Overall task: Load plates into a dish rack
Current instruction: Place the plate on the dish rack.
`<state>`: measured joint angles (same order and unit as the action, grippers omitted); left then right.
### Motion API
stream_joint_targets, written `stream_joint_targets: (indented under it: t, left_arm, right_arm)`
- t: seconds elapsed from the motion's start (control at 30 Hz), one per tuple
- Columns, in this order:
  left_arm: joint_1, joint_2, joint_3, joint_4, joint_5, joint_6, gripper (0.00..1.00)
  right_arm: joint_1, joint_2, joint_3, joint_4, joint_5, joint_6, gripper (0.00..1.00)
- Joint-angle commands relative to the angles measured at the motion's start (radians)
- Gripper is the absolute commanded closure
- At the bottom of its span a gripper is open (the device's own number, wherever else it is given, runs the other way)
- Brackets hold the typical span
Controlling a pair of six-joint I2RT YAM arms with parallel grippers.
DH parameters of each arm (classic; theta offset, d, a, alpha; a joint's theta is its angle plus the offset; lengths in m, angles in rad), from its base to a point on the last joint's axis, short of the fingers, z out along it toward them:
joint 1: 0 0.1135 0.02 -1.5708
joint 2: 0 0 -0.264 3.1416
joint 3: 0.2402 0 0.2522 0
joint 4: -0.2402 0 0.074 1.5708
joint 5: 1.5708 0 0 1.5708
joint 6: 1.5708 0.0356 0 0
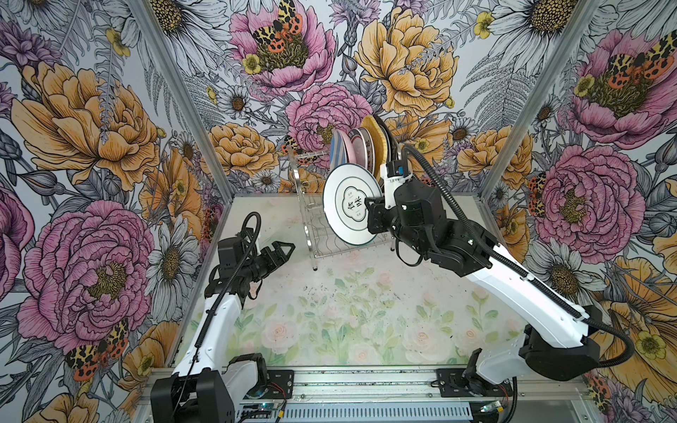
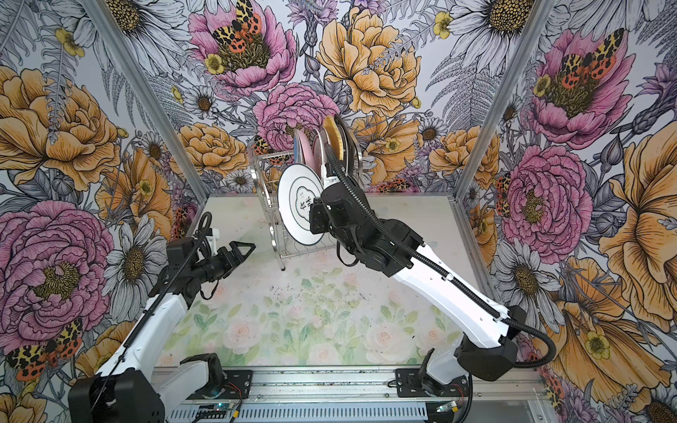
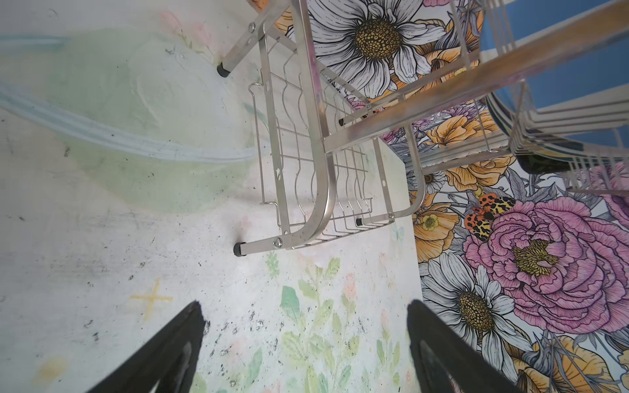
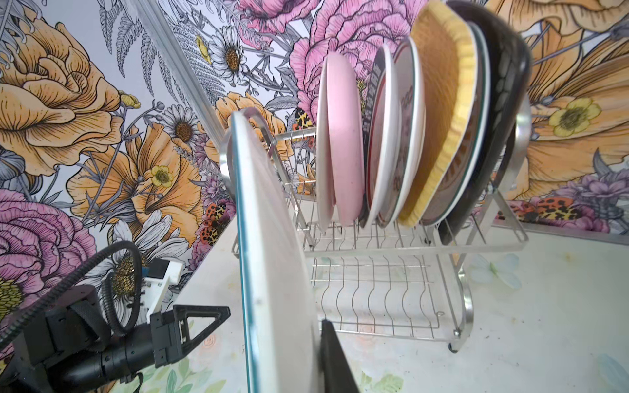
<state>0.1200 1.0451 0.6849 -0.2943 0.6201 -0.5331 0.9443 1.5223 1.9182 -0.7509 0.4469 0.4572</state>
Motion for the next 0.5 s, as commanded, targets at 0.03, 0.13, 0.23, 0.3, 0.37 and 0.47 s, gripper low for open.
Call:
stream_joint_targets:
  t: [0.03, 0.13, 0.23, 0.3, 0.37, 0.47]
  left_arm:
    - [-0.009, 0.0, 0.026, 0.004, -0.025, 0.032, 0.06]
    - [-0.008, 0.001, 0.019, 0.006, -0.025, 0.03, 0.06]
    - [-0.007, 0.001, 0.015, 0.01, -0.024, 0.029, 0.05]
    - [-0.005, 0.002, 0.018, 0.011, -0.024, 0.028, 0.05]
    - [-0.003, 0.005, 0.016, 0.013, -0.023, 0.027, 0.05]
    - [-0.003, 0.009, 0.016, 0.014, -0.021, 0.027, 0.05]
  right_arm:
    - [0.009, 0.111, 0.201, 0.012, 0.164, -0.124, 1.0]
    - [0.008, 0.207, 0.342, 0.013, 0.204, -0.176, 1.0]
    - [0.011, 0.311, 0.493, 0.013, 0.238, -0.226, 1.0]
    - [0.011, 0.385, 0.59, 0.014, 0.275, -0.263, 1.0]
    - [0.009, 0.463, 0.689, 0.015, 0.317, -0.311, 1.0]
    - [0.004, 0.565, 0.817, 0.015, 0.359, -0.356, 1.0]
